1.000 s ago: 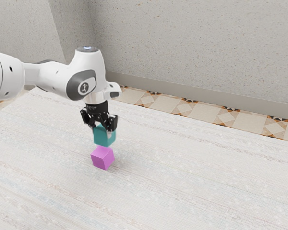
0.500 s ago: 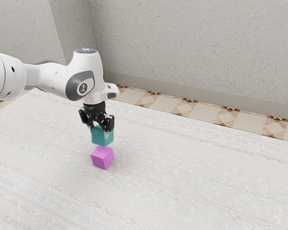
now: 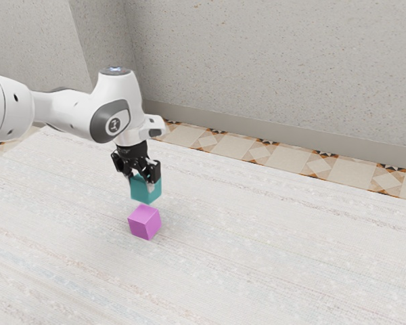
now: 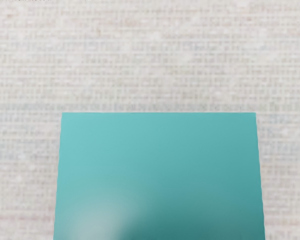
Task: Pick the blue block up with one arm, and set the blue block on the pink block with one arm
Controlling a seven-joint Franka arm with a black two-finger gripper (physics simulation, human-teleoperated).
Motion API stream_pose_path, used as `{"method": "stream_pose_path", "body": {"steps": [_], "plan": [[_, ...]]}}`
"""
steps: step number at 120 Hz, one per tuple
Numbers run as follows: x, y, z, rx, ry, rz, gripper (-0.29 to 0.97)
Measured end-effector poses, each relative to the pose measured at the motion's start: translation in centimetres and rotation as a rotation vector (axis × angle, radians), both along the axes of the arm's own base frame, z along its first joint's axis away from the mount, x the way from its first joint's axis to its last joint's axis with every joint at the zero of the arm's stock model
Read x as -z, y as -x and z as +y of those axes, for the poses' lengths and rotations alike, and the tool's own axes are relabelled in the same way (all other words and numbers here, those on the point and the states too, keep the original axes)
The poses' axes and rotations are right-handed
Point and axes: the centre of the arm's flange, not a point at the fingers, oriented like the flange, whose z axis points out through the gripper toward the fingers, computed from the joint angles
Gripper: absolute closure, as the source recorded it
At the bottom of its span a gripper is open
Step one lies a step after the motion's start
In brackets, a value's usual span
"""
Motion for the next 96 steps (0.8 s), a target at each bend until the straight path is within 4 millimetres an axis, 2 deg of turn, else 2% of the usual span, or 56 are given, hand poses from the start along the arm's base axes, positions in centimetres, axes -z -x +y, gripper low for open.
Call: {"method": "stream_pose_path", "body": {"steps": [26,40,96], "plan": [[-0.1,0.6,0.0,-0.003,0.009,-0.029,0.37],[-0.5,1.4,0.3,-0.011,0.008,-0.044,0.37],[0.3,4.7,0.5,-0.024,0.005,-0.103,0.38]]}}
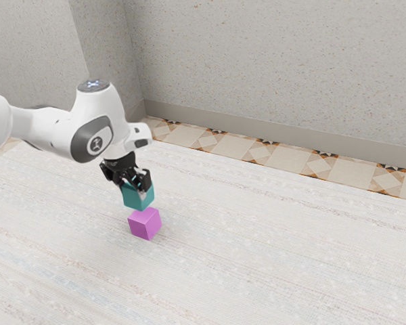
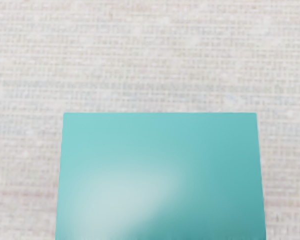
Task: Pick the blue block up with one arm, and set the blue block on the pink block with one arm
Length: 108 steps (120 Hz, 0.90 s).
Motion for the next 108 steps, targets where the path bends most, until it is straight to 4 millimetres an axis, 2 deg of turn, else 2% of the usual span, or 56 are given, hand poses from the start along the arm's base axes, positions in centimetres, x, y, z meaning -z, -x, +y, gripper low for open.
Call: {"method": "stream_pose_path", "body": {"steps": [40,108], "plan": [[0.1,1.3,-0.1,-0.011,0.001,-0.026,0.39],[1.6,1.7,-0.6,-0.017,0.005,-0.027,0.38]]}}
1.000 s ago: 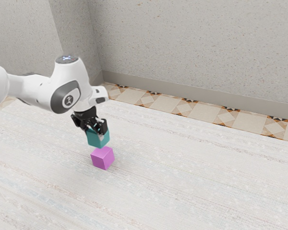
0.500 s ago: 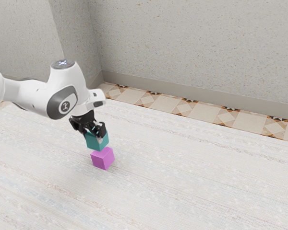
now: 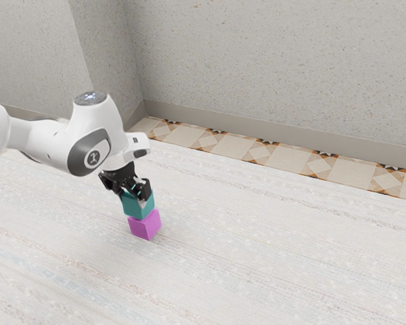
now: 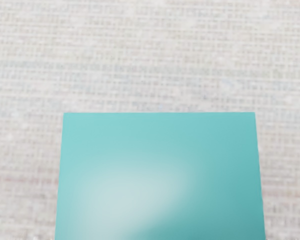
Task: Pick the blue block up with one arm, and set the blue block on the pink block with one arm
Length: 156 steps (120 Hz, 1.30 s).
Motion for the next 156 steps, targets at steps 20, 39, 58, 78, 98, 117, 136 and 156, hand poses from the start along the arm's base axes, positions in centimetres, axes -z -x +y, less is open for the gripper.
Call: {"method": "stream_pose_path", "body": {"steps": [20,39,58,78,98,117,136,156], "plan": [[0.3,0.2,-0.1,-0.001,0.002,0.003,0.37],[0.5,0.3,-0.1,-0.001,0.002,0.005,0.37],[0.7,0.5,-0.2,0.000,0.003,0.010,0.36],[0.9,0.5,-0.4,0.005,0.006,0.013,0.30],[0.9,0.5,-0.9,0.018,0.011,0.017,0.17],[0.0,0.4,-0.8,0.025,0.010,0.003,0.10],[-2.7,0.5,-0.8,0.036,0.002,-0.035,0.07],[-8.9,0.4,-0.9,0.053,-0.016,-0.073,0.03]]}}
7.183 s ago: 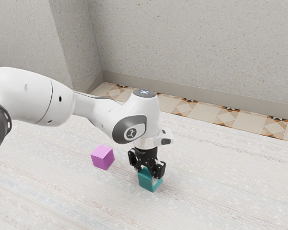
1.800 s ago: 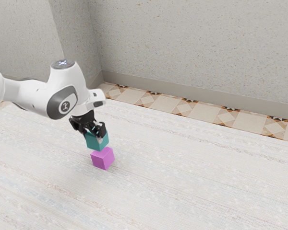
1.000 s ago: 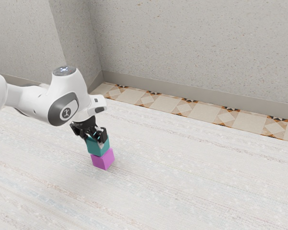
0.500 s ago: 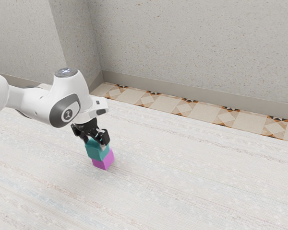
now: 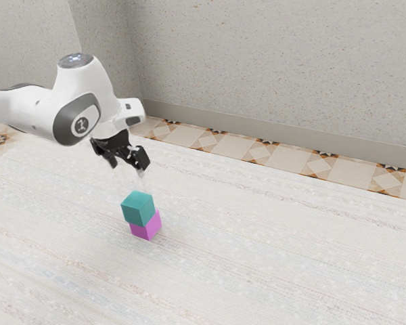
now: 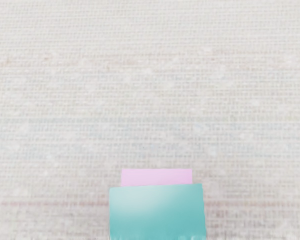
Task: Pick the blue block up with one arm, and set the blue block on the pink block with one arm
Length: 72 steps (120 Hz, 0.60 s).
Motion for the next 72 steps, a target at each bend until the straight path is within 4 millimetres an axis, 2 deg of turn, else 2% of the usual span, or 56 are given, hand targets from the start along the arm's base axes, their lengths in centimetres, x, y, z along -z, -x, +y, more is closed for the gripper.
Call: {"method": "stream_pose_path", "body": {"steps": [12,17,25,38,48,72], "plan": [[-5.2,0.6,-1.2,0.030,-0.012,-0.014,0.02],[-9.0,1.4,-2.7,0.059,-0.021,-0.040,0.01],[-13.8,2.2,-4.1,0.096,-0.032,-0.052,0.01],[-18.9,3.0,-4.6,0.119,-0.040,-0.027,0.01],[-21.4,3.3,-4.4,0.125,-0.043,-0.006,0.00],[-24.3,4.1,-4.0,0.141,-0.041,0.030,0.00]]}}
